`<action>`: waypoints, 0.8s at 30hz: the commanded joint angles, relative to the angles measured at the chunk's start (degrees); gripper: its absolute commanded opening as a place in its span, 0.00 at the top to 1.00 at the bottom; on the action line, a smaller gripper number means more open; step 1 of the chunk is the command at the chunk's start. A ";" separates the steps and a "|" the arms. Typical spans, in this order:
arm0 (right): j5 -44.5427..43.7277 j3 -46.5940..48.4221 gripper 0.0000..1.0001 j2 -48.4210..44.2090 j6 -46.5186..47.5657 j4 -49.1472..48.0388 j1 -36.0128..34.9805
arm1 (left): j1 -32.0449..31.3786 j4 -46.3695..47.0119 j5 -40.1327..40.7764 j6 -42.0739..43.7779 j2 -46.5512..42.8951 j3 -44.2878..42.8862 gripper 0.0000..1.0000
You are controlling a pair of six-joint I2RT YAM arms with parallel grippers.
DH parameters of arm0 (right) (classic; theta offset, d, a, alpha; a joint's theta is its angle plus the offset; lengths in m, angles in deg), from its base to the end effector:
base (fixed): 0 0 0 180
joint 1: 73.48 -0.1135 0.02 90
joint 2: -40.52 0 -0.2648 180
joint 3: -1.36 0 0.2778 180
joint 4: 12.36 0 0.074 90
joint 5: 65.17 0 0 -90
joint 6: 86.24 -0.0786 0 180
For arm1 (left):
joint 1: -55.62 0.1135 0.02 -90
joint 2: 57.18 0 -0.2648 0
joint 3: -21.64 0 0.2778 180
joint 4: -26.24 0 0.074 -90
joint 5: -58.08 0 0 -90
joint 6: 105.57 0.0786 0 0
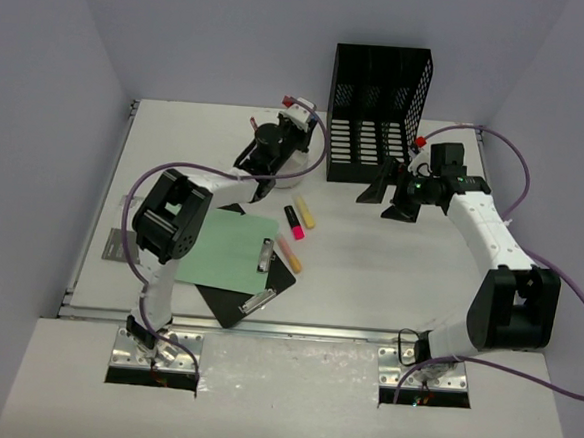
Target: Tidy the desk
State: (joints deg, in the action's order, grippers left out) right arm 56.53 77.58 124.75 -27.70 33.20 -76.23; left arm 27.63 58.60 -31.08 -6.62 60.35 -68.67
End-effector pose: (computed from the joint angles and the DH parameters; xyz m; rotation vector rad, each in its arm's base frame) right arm 0.3497 0.0581 0.2249 0.3997 2.5188 0.9348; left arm 0.4786 -0.2531 0.2349 0.4596 1.4136 -0.2582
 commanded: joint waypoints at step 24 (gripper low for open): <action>0.46 0.59 0.08 0.68 1.23 -1.88 0.55 | 1.88 -1.68 3.02 -4.11 -2.03 -4.33 0.49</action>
State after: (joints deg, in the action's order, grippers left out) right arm 56.79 77.49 124.95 -27.46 33.15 -75.88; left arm 28.98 56.55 -28.30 -9.20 63.37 -70.44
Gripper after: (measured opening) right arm 0.926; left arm 0.499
